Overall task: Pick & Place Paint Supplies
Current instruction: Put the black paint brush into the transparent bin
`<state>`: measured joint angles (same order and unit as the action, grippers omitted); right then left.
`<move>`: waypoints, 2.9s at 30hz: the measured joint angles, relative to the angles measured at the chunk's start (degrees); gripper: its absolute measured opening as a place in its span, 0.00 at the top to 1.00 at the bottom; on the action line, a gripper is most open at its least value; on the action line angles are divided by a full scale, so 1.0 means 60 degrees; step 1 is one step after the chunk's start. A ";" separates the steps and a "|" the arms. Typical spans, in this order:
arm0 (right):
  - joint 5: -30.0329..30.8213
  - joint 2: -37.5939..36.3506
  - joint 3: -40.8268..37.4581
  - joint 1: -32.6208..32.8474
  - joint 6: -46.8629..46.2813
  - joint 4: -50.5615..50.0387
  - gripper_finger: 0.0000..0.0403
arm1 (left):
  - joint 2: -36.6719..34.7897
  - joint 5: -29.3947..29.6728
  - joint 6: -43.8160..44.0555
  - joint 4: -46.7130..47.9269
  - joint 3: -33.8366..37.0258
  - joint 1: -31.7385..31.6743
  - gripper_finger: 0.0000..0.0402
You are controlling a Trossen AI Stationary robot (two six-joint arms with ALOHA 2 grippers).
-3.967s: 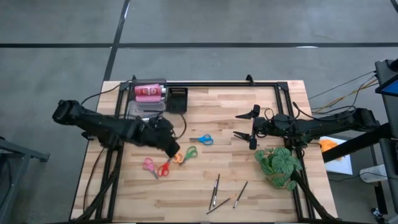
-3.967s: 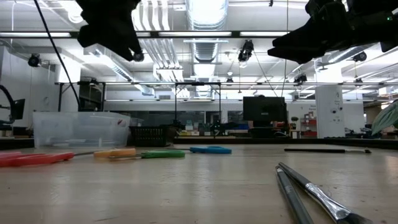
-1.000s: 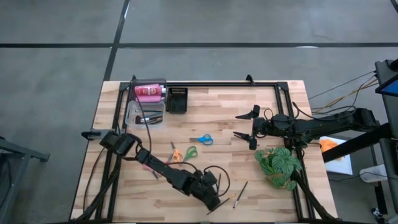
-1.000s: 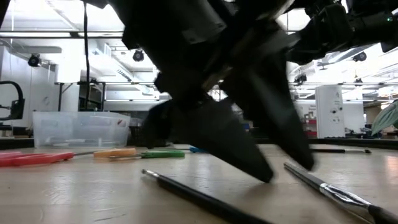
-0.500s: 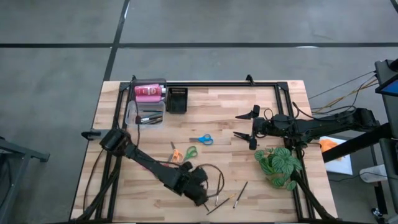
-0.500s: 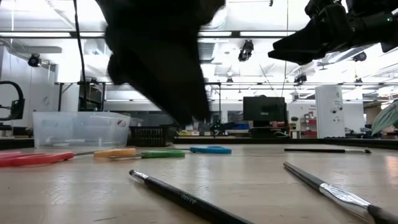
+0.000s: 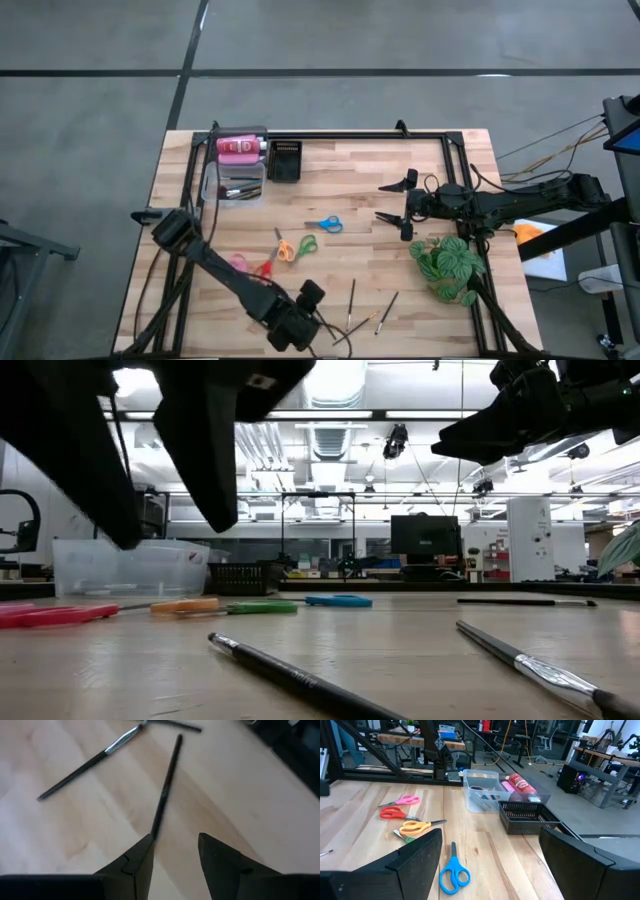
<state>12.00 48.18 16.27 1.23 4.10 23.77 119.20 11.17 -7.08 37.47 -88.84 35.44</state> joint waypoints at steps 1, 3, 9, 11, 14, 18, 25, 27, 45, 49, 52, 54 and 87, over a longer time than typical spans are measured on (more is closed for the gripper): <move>-0.0001 0.0000 0.0000 0.0000 -0.0003 0.0000 0.18 | 0.0000 -0.0224 -0.0060 -0.0115 0.0021 -0.0129 0.62; -0.0002 0.0000 0.0000 0.0000 0.0000 0.0000 0.18 | 0.0000 -0.0626 -0.0068 -0.0372 0.0063 -0.0448 0.62; 0.0002 0.0000 0.0000 0.0000 0.0000 0.0002 0.18 | 0.0000 -0.1781 -0.0094 -0.1498 0.0576 -0.1193 0.62; -0.0002 0.0000 0.0000 0.0000 -0.0003 0.0003 0.18 | 0.0000 -0.2063 0.0011 -0.1757 0.0823 -0.1291 0.62; 0.0001 0.0000 0.0000 0.0000 -0.0003 0.0003 0.18 | 0.0004 -0.2123 0.0178 -0.1938 0.1063 -0.1322 0.62; -0.0002 0.0000 0.0000 0.0000 0.0000 0.0004 0.18 | 0.0000 -0.2118 0.0187 -0.2133 0.1333 -0.1292 0.62; -0.0002 0.0000 0.0000 0.0000 -0.0001 0.0002 0.18 | 0.0000 -0.2083 0.0258 -0.2835 0.1985 -0.1300 0.62; 0.0001 0.0000 0.0000 0.0000 -0.0002 0.0004 0.18 | 0.0000 -0.2079 0.0269 -0.3140 0.2191 -0.1297 0.62; 0.0000 0.0004 0.0000 0.0000 0.0000 0.0004 0.18 | -0.0036 -0.1516 0.0754 -0.3490 0.2550 -0.1347 0.80; -0.0002 0.0004 0.0000 0.0000 0.0000 0.0004 0.18 | -0.0028 -0.1342 0.0826 -0.3493 0.2551 -0.1412 0.89; 0.0002 0.0004 0.0000 0.0000 0.0000 0.0004 0.18 | -0.0022 -0.1115 0.0941 -0.3493 0.2561 -0.1424 0.95; 0.0001 0.0004 0.0000 0.0000 0.0000 0.0004 0.18 | -0.0022 -0.1018 0.1001 -0.3493 0.2561 -0.1424 0.98; 0.0002 0.0004 0.0000 0.0000 -0.0003 0.0004 0.18 | -0.0524 -0.0713 0.1343 -0.3132 0.2608 -0.1431 0.99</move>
<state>12.01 48.21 16.27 1.23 4.08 23.79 116.05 6.90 0.98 18.68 -73.19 26.85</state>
